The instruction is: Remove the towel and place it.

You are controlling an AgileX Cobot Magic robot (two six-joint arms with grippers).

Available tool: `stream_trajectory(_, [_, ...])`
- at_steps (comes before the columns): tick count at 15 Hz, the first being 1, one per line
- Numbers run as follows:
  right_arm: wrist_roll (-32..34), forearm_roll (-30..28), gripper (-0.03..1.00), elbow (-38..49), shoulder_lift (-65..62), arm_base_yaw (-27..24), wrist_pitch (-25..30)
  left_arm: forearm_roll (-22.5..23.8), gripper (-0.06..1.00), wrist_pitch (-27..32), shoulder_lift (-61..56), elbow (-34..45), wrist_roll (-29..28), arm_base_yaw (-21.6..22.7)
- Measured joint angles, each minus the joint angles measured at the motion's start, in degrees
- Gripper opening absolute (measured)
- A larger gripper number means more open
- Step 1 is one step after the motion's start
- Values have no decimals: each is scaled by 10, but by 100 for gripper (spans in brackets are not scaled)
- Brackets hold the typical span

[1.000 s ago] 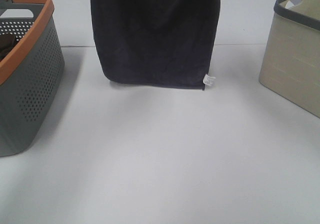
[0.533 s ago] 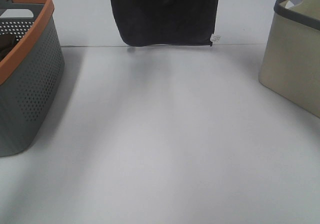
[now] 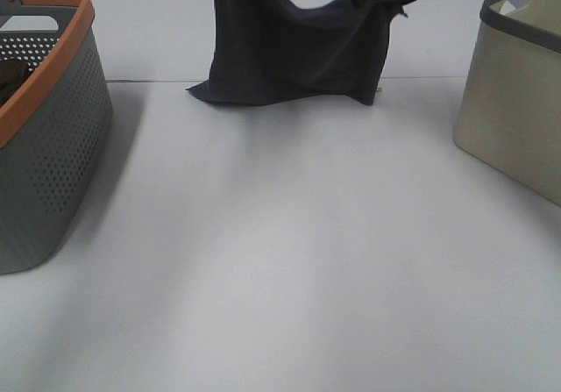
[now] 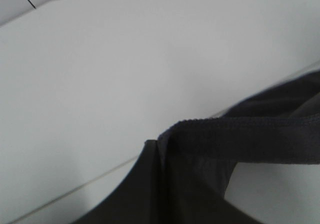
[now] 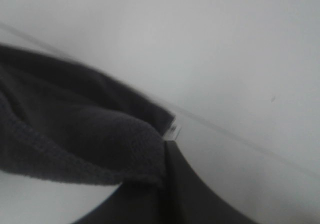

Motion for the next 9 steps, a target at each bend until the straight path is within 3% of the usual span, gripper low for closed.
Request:
stream_trajectory(3, [-65,93,0,0,0,0,196,-95,0,119,0,0,73,-1])
stream_trajectory(5, [-87,100,0,0,0,1,280,-150,0,198,0,1,132,-1])
stream_trajectory(6, [-107,95,0,0,0,1,350,-179,0,278,2,3,190,-1])
stream_trajectory(9, [-120,81,0,23,0,1,381,-222,0,299,7,27,266,-1])
